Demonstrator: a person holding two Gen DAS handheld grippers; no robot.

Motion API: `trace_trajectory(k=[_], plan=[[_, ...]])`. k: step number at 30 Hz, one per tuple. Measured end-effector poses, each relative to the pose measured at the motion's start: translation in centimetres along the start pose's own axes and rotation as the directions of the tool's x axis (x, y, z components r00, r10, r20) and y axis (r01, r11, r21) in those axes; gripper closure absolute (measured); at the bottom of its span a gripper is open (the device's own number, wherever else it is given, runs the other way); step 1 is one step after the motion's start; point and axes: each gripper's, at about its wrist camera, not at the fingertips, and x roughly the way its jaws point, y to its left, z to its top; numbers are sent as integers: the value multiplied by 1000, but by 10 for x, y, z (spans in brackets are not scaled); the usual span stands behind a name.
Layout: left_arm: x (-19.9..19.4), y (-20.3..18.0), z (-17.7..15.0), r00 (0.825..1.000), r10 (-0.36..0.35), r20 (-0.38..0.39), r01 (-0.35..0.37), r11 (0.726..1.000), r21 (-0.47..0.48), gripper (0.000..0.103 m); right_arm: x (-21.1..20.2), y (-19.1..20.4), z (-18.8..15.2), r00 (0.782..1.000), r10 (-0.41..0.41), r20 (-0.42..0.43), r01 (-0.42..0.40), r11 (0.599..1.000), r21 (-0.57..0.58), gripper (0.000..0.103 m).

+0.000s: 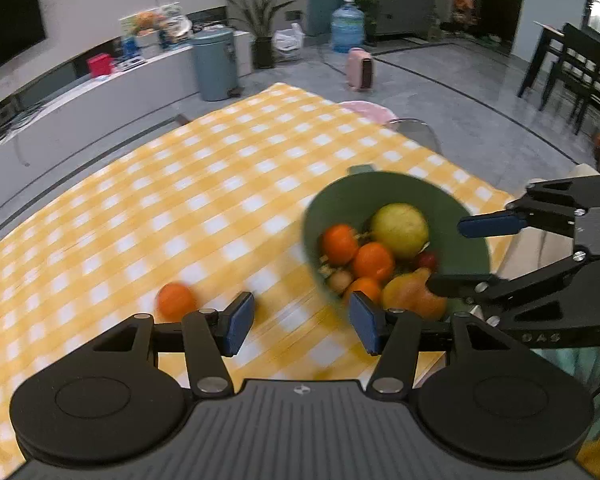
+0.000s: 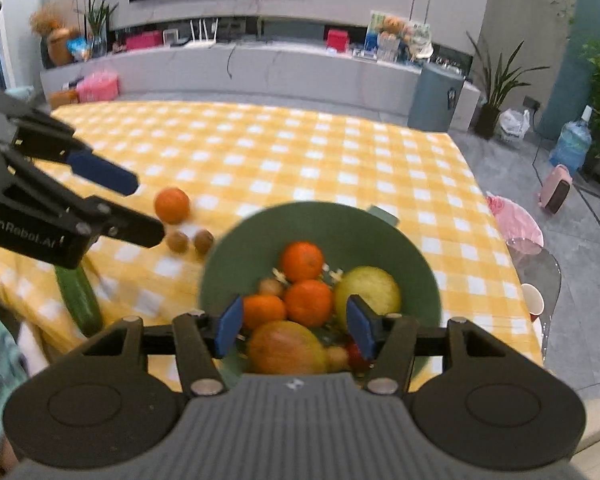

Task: Organize fruits
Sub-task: 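Move both tools back toward the green cucumber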

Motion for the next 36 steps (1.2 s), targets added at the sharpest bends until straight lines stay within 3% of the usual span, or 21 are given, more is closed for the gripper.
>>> trace_trajectory(k=[8,12,18,23,27,36], plan=[[-27,37,-39,999,44,-5,-44,998,-54,35,0,43,-2,995,79,66,-86,990,115,48],[-36,52,-57,1000,27,-2,-27,996,-86,35,9,69,-8,991,125,52,-130,985,115,48],[-37,68,-76,1000,22,10,-21,990,-140,35,25,93,-12,992,128,23,-129,986,105,50],[-32,75,-84,1000,16,16,-14,988,-152,35,31,107,-13,992,126,18,-127,989,80,54],[-30,84,-88,999,50,-12,-52,983,-177,35,40,119,-10,984,178,4,-178,982,61,54],[-43,113,-101,998,64,-2,-63,964,-257,35,73,170,-3,962,271,-44,-274,956,-107,50]])
